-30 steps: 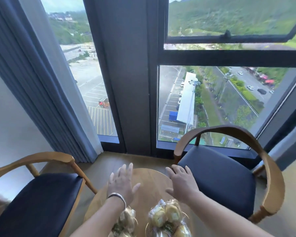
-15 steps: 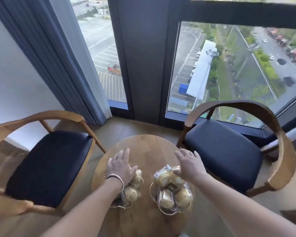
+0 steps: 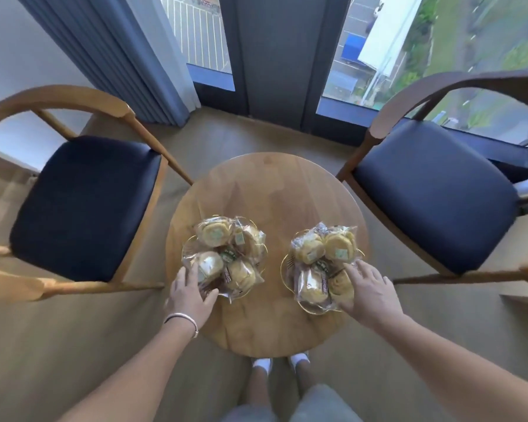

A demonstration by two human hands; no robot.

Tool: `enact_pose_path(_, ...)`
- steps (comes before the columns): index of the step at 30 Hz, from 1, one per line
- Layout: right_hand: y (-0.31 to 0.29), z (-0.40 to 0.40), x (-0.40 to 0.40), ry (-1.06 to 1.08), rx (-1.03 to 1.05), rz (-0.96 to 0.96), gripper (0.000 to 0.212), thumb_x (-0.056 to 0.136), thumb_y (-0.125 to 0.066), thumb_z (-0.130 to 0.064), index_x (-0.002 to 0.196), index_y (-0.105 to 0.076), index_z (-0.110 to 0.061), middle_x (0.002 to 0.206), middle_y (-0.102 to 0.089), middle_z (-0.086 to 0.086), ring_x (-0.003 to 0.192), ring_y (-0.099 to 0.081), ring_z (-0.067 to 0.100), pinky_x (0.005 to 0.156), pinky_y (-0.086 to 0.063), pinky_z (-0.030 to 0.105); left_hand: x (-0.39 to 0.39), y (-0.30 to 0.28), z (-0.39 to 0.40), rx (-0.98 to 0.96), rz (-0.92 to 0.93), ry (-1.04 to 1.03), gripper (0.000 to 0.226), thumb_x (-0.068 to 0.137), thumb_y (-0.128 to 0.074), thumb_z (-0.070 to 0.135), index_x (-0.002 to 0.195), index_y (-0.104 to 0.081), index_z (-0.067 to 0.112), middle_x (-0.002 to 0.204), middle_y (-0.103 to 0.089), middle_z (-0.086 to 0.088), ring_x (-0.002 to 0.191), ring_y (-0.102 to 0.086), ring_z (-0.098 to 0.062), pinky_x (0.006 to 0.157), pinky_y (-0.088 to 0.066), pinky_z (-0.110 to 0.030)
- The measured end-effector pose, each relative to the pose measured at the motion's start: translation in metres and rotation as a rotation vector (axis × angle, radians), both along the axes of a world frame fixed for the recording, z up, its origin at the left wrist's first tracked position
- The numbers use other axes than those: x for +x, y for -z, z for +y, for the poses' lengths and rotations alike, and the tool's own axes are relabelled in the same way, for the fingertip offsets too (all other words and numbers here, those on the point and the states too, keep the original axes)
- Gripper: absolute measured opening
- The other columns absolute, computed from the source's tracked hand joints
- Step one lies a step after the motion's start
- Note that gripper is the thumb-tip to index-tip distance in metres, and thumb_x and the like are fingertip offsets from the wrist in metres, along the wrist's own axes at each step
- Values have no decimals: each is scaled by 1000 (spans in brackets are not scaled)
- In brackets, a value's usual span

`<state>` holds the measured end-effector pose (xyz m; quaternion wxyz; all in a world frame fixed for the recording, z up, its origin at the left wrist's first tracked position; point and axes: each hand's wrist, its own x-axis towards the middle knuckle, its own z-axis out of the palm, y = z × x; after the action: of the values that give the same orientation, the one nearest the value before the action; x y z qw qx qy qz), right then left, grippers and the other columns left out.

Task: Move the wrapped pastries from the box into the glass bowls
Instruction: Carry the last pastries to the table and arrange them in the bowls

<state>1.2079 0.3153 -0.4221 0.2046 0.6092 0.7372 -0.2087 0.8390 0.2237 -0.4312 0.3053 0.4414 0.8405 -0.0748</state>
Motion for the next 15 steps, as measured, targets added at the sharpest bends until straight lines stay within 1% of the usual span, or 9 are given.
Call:
enact_pose_path(2,9,-13,3,18,-33,-18,94,75,-58,-72,151,-19,-33,162,-15,2,147,-13,23,113,-27,47,-4,10,-4,1,3,-1,84,87,-55,57,153,-7,35,161,-8,-7,144,-16,-29,112,-29,-46)
enact_pose_path(4,17,-21,6,26,-69,-44,94,76,-60,-66,151,-15,-33,163,-10,2,148,-8,24,114,-27,47,-5,17,-3,-5,124,165,79,88,-50,61,152,-10,37,162,-4,-4,146,-11,-25,113,-26,-50)
enact_pose_path(6,22,-25,6,26,-86,-59,93,78,-60,-64,152,-14,-33,163,-8,3,149,-5,24,116,-25,47,-3,22,2,20,199,352,77,89,-46,63,152,-10,38,162,-3,-1,147,-8,-21,113,-19,-53)
enact_pose_path(8,25,-26,6,25,-82,-61,92,79,-59,-66,152,-15,-33,163,-8,4,149,-4,25,117,-23,46,0,25,7,50,203,441,77,89,-44,64,152,-10,37,163,-5,0,148,-7,-20,115,-12,-54)
enact_pose_path(11,27,-26,6,-3,-75,-86,91,81,-57,-67,153,-13,-33,163,-7,4,149,-3,25,118,-18,48,8,28,11,96,179,503,76,89,-46,61,153,-13,35,162,-13,-1,148,-7,-20,116,-7,-53)
enact_pose_path(13,27,-25,4,-22,-60,-112,89,82,-54,-68,153,-13,-33,163,-7,5,149,-1,26,119,-13,50,17,29,11,117,157,567,75,90,-46,58,153,-14,33,162,-14,0,148,-8,-19,118,-8,-52)
enact_pose_path(15,27,-26,0,-67,-17,-128,88,84,-52,-68,153,-13,-31,163,-7,6,149,3,27,118,-5,53,28,29,11,89,127,617,76,91,-44,57,153,-9,34,162,-10,2,148,-6,-18,118,-9,-50)
